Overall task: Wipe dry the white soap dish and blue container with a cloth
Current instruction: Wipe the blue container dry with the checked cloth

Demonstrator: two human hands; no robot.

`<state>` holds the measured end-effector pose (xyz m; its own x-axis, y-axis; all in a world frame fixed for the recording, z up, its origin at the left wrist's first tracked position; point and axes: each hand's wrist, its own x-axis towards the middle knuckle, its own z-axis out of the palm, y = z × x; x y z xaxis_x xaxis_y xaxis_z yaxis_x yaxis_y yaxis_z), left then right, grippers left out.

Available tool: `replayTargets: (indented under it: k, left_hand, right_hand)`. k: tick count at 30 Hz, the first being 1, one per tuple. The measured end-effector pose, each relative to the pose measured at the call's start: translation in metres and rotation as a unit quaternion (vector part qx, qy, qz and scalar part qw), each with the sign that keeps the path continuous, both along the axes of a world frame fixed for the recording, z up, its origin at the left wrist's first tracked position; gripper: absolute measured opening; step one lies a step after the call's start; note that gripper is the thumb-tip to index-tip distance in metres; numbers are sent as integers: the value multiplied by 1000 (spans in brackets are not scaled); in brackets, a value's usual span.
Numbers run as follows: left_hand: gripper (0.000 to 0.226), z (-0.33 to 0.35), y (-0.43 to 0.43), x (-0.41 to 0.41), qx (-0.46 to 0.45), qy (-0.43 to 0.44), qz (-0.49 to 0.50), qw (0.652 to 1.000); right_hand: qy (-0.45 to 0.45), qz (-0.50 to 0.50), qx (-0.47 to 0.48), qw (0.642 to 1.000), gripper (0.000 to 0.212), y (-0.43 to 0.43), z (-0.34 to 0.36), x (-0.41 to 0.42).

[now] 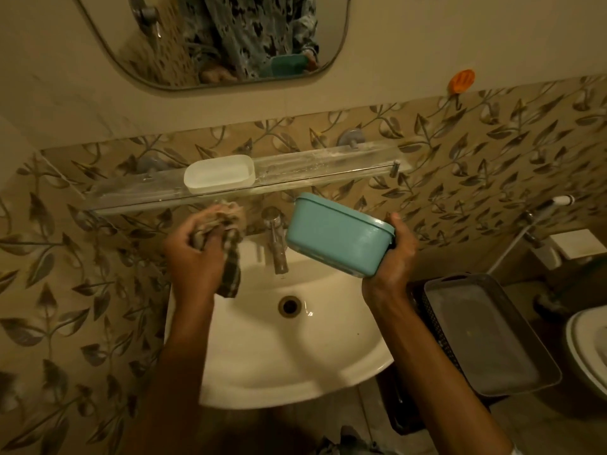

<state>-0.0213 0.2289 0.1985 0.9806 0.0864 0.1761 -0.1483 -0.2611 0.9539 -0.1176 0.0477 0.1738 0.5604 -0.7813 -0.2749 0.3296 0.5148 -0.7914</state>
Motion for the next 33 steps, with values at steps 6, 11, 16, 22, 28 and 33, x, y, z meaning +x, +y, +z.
replayTargets:
  k: [6,11,16,22,28,33]
  left_hand:
    - [35,-37,2,-15,-230,249,-58,939]
    - [25,-41,-28,-55,-281,330,-138,890]
    - [17,-27,-38,-67,-307,327,-133,884]
    - [20,-11,-31,-67,-191,145,-99,966]
    - [21,-10,-40,-76,-116,69,-87,987]
    - [21,-13,-42,-76,-104,66,-74,990]
  right_hand:
    - [-97,69,19,993,51,-7,4,-3]
    - [-150,142,2,978,63,7,1,-2]
    - [-84,122,-81,986,55,9,-19,-2]
    - [0,91,-300,950,28,-4,-34,-1]
    - [-39,123,-143,981,46,6,-14,0]
    - [16,93,-212,973,46,4,-6,7]
